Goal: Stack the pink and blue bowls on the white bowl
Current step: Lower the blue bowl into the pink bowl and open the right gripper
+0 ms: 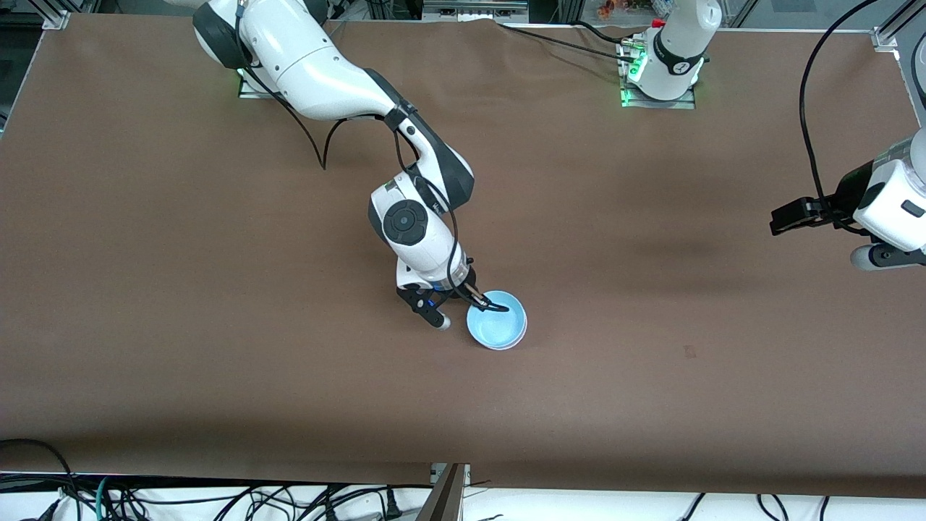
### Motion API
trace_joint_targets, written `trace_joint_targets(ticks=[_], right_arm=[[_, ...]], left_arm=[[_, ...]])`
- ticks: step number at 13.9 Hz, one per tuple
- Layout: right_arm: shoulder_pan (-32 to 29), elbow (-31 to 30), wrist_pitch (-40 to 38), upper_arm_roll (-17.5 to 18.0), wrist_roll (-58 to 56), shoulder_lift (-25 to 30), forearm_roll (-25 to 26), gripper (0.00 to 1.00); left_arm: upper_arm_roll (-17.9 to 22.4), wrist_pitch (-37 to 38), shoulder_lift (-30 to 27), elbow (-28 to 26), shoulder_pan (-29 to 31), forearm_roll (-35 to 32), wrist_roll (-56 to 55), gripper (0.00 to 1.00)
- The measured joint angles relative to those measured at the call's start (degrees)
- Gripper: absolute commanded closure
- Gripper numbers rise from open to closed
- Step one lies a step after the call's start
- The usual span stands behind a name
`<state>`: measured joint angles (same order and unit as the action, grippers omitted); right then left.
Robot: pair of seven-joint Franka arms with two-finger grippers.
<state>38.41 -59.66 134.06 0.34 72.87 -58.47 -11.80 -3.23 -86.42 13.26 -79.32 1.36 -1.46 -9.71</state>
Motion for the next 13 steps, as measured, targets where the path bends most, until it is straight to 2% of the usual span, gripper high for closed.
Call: trace_joint_targets(ticks=[2, 5, 6, 9, 10, 11, 13], right_arm=[[0.1, 0.0, 0.0, 0.0, 0.0, -0.1, 0.0, 0.97], [0.1, 0.0, 0.1, 0.0, 0.0, -0.2, 0.1, 0.61], [0.1, 0.1, 0.2, 0.0, 0.0, -0.2, 0.1, 0.56], [0.1, 0.8, 0.2, -0.2, 0.0, -0.2, 0.1, 0.25], [0.1, 1.3, -0.1, -0.3, 0.0, -0.1, 0.1, 0.06], [0.1, 1.6, -0.4, -0.4, 0.0, 0.1, 0.1, 0.01], [0.1, 2.1, -1.0, -0.5, 0.0, 0.9, 0.1, 0.0]], left_arm=[[0.0, 0.0, 0.0, 0.0, 0.0, 0.0, 0.0, 0.0], [0.0, 0.0, 0.0, 0.0, 0.0, 0.0, 0.0, 0.0], [0.0, 0.0, 0.0, 0.0, 0.0, 0.0, 0.0, 0.0], [0.0, 0.0, 0.0, 0.0, 0.0, 0.0, 0.0, 0.0], [0.0, 0.0, 0.0, 0.0, 0.0, 0.0, 0.0, 0.0], [0.0, 0.0, 0.0, 0.0, 0.0, 0.0, 0.0, 0.0], [0.0, 0.0, 0.0, 0.0, 0.0, 0.0, 0.0, 0.0]])
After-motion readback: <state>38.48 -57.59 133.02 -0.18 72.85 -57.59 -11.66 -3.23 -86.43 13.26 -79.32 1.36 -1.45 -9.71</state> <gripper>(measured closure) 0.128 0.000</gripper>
